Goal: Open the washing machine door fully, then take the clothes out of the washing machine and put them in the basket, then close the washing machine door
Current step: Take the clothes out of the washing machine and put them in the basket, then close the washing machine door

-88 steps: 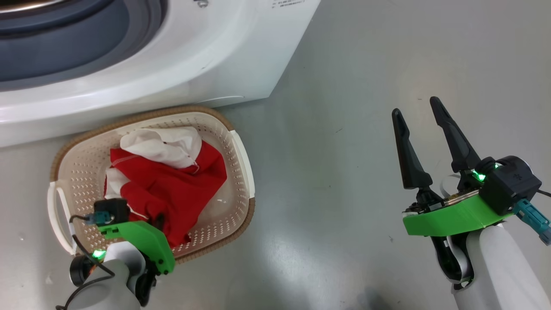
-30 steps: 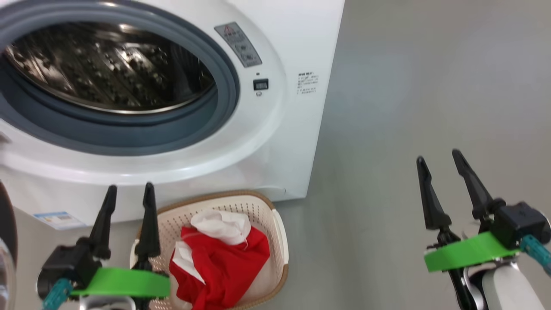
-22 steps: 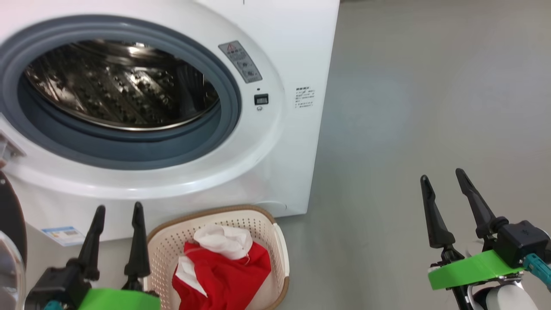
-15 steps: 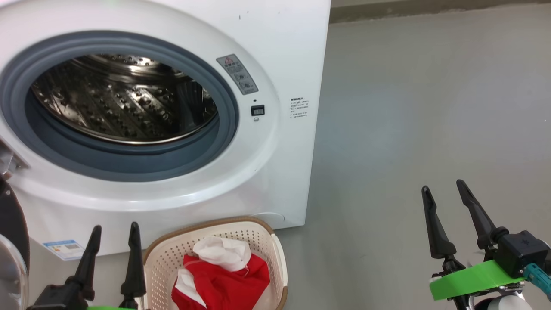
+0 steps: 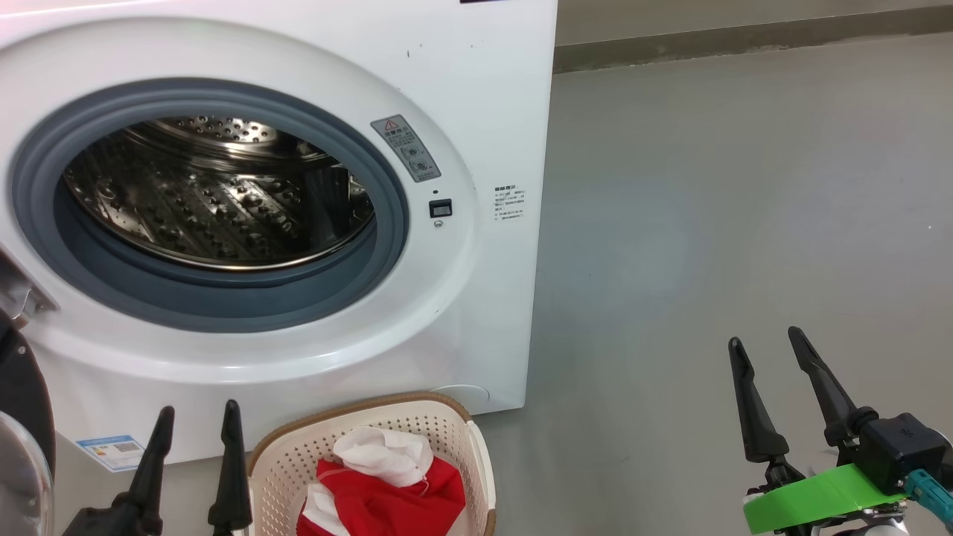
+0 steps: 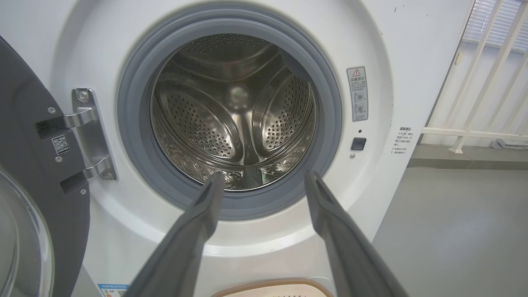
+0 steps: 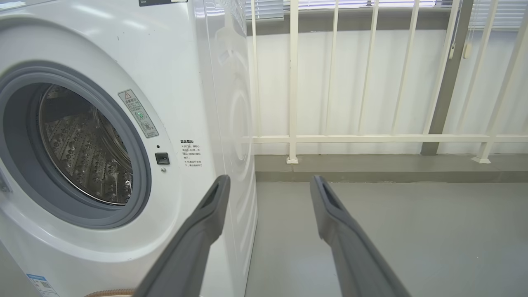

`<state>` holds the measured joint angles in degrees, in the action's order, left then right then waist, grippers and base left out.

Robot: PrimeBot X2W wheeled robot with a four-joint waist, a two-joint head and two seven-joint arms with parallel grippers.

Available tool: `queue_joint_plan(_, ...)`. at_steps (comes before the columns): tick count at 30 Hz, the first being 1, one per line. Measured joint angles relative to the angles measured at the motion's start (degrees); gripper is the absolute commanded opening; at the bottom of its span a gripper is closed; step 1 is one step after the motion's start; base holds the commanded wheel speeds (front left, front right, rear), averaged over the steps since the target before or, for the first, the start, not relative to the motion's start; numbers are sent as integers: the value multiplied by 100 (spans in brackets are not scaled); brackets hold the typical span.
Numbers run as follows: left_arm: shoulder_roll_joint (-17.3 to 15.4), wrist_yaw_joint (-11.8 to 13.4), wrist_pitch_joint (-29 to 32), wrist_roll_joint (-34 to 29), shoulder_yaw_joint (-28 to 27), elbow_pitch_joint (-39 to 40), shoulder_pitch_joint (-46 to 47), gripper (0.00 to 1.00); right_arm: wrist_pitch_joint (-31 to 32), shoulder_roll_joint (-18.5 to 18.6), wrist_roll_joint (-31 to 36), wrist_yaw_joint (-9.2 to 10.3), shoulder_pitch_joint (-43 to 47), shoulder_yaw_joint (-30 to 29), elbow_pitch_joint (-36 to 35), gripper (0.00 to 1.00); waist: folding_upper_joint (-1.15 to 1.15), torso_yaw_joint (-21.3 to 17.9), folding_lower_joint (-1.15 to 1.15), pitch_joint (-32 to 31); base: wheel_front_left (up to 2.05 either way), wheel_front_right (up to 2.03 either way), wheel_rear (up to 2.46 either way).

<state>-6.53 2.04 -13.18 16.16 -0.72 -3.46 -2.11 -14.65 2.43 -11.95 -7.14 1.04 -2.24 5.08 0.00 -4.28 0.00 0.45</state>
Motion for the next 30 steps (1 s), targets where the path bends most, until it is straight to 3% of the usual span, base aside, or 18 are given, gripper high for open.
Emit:
queue_joint_plan(8,-14,56,-1,0,0,137,-29,100,0,-2,3,0,0,-3,-9,100,0,-7,0,10,-57,57,0)
queue_joint_plan(21,-56,99,4,1,57,326,-30,100,0,-2,2,0,-1,-7,-22,100,0,28,0,113,-166,166,0)
queue_joint_plan(30,-79,135,4,2,107,394,-29,100,0,-2,2,0,-1,-7,-21,100,0,73,0,158,-77,77,0)
